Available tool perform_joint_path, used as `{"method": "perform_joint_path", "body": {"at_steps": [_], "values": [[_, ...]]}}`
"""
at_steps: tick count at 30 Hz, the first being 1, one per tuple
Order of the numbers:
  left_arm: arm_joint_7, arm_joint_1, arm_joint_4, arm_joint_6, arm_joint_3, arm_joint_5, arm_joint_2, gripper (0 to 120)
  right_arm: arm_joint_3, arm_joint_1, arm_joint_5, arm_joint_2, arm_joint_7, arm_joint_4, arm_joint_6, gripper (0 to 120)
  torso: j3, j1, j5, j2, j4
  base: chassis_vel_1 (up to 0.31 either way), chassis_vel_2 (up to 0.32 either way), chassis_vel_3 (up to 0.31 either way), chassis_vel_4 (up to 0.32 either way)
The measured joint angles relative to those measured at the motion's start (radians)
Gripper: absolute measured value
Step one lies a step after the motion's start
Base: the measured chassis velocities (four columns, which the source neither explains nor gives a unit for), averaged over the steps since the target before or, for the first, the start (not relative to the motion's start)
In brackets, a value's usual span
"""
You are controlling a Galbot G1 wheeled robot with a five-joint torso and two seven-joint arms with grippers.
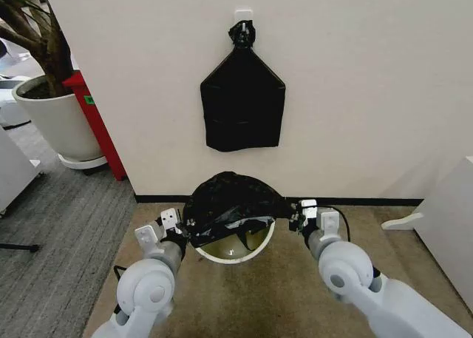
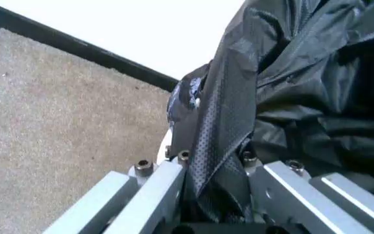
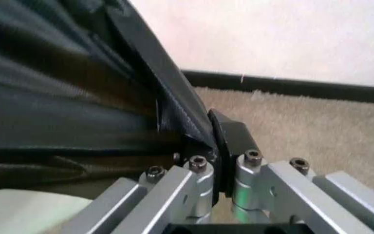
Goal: Place the garbage bag over the trash bin.
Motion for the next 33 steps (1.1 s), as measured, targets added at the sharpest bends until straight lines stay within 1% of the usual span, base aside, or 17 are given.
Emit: {"method": "perform_joint_path", "body": {"at_steps": [11,17,23,25,28,33], "values": [[-0.027,-0.025,0.024,-0.011,-0.006,-0.014,-0.028,1,-0.017,-0.080,-0.068,0.009,-0.032,0.007,-0.003,0,0.000,0.000,0.0000,0.000,0.0000,0.000,0.000,0.000,0.000],[-0.057,-0.048,0.065,-0.030,-0.006,-0.019,-0.049,1,-0.025,-0.138,-0.110,0.022,-0.049,0.025,-0.003,0,0.000,0.000,0.0000,0.000,-0.0001,0.000,0.000,0.000,0.000],[-0.082,-0.071,0.111,-0.047,-0.002,-0.021,-0.084,1,-0.048,-0.197,-0.157,0.049,-0.067,0.046,-0.013,0,0.000,0.000,0.0000,0.000,-0.0001,0.000,0.000,0.000,0.000],[-0.084,-0.075,0.113,-0.048,-0.001,-0.022,-0.093,1,-0.052,-0.208,-0.175,0.054,-0.074,0.039,-0.013,0,0.000,0.000,0.0000,0.000,-0.0001,0.000,0.000,0.000,0.000],[-0.093,-0.085,0.121,-0.054,0.002,-0.025,-0.119,1,-0.056,-0.239,-0.217,0.081,-0.096,0.016,-0.011,0,0.000,0.000,0.0000,0.000,-0.0001,0.000,0.000,0.000,0.000],[-0.103,-0.091,0.124,-0.058,0.003,-0.034,-0.148,1,-0.064,-0.250,-0.245,0.116,-0.110,-0.008,-0.011,0,0.000,0.000,0.0001,0.000,-0.0001,0.000,0.000,0.000,0.000]]}}
